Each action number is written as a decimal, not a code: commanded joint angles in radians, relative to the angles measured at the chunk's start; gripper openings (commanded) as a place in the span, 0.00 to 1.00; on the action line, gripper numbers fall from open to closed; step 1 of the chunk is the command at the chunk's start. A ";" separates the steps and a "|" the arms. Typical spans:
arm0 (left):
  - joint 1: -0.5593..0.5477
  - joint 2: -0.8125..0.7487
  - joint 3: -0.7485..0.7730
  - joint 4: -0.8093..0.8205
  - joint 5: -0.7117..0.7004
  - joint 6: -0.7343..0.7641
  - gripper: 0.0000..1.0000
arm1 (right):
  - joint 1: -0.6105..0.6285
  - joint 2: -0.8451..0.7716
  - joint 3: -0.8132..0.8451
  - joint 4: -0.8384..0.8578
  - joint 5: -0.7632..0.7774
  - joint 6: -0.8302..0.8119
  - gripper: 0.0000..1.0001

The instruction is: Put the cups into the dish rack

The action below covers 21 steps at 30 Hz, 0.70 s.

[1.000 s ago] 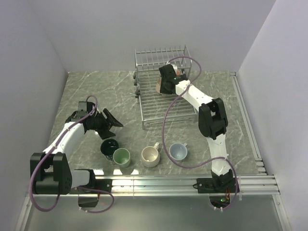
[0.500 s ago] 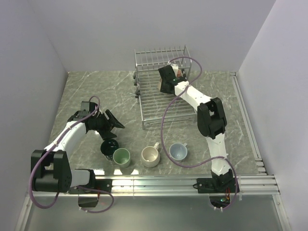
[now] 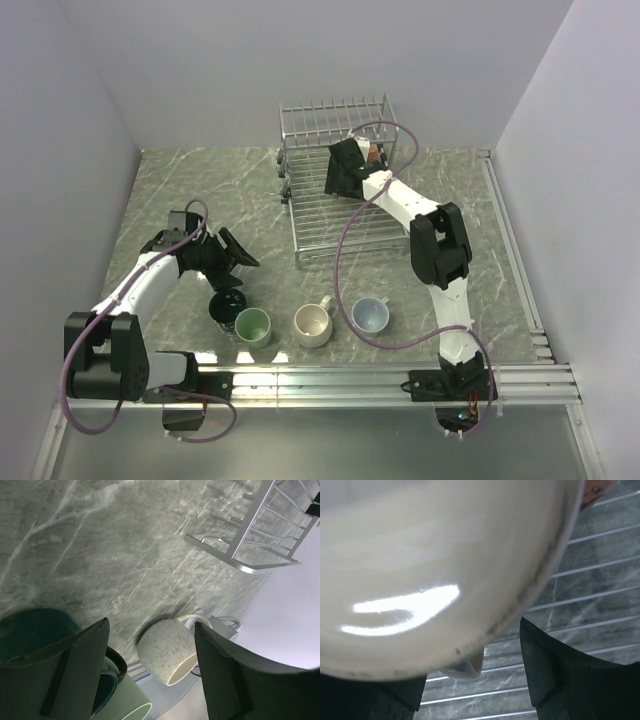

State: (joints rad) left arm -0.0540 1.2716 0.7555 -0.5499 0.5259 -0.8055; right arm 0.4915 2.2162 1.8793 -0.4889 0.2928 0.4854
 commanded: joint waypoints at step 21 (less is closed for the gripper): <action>-0.007 -0.107 0.302 -0.363 -0.550 0.181 0.74 | 0.065 -0.508 -0.273 -0.051 -0.092 -0.008 1.00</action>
State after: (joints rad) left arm -0.0544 1.1839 0.9421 -0.8104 0.1177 -0.6704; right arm 0.5354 1.7950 1.6444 -0.4980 0.2119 0.4595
